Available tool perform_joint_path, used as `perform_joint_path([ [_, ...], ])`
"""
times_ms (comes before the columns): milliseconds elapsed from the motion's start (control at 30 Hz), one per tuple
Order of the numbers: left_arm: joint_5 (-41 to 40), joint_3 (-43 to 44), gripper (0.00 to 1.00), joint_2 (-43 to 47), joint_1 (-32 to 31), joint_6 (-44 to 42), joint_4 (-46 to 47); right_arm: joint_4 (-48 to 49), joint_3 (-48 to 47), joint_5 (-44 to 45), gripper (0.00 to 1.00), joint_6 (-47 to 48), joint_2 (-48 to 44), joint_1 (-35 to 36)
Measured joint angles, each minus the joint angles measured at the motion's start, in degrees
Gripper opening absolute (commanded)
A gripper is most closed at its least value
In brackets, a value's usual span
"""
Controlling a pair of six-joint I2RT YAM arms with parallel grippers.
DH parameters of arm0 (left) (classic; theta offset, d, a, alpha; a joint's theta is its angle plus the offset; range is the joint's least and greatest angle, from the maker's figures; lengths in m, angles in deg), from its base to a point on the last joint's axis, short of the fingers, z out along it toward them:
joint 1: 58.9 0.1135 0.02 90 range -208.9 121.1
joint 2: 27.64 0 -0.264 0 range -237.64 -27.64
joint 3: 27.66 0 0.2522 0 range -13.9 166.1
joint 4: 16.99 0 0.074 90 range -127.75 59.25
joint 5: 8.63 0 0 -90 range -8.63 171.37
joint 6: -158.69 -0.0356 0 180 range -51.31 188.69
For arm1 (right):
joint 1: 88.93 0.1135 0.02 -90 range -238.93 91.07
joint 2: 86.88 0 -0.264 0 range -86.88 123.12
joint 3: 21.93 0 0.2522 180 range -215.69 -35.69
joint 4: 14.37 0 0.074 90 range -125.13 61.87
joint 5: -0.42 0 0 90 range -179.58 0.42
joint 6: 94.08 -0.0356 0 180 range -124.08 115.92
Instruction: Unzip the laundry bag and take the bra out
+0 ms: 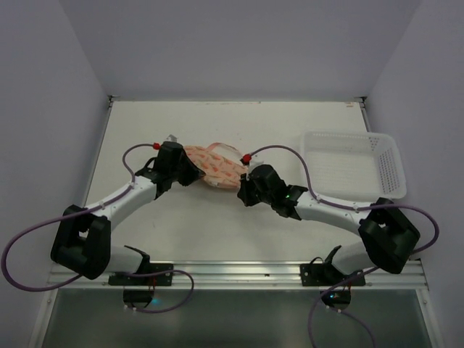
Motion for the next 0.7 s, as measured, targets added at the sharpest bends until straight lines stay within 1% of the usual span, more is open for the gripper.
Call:
perform_joint_path([
  [167,4.7,0.3,0.0,-0.5,2.8,-5.8,-0.5,-2.5,5.1,-0.1,0.0,-0.8,-6.3,-1.9],
  [300,8.4,1.2,0.0,-2.9,4.1,-9.9,-0.4,-3.2,5.5,-1.6,0.0,-2.2,-8.9,-2.9],
  [333,9.2,2.1,0.04,-4.2,4.3,-10.8,-0.3,-3.2,5.5,-2.1,0.0,-2.6,-9.1,-2.9],
  [367,9.9,3.4,0.21,-5.8,4.4,-11.7,-0.3,-3.2,5.5,-2.8,0.0,-3.1,-9.1,-3.0],
  [400,10.5,5.0,0.29,-7.6,4.6,-12.7,-0.2,-3.2,5.5,-3.4,0.0,-3.8,-8.9,-3.0],
  [433,10.8,6.6,0.4,-9.4,4.7,-13.4,0.0,-3.1,5.4,-4.2,0.0,-4.5,-8.5,-3.0],
  [500,10.6,9.3,0.55,-12.4,5.3,-14.4,0.6,-3.4,4.9,-5.5,0.0,-5.7,-6.8,-3.1],
  [533,10.3,10.1,0.71,-13.1,5.9,-14.5,0.9,-3.6,4.3,-6.1,0.0,-6.1,-5.6,-3.0],
  [633,8.8,10.8,0.95,-13.2,7.5,-14.1,1.2,-5.0,0.0,-7.8,0.0,-7.3,0.8,-2.2],
  [700,7.8,10.0,0.99,-11.8,7.9,-12.9,1.0,-5.2,-3.0,-9.0,0.0,-7.6,4.6,-1.3],
])
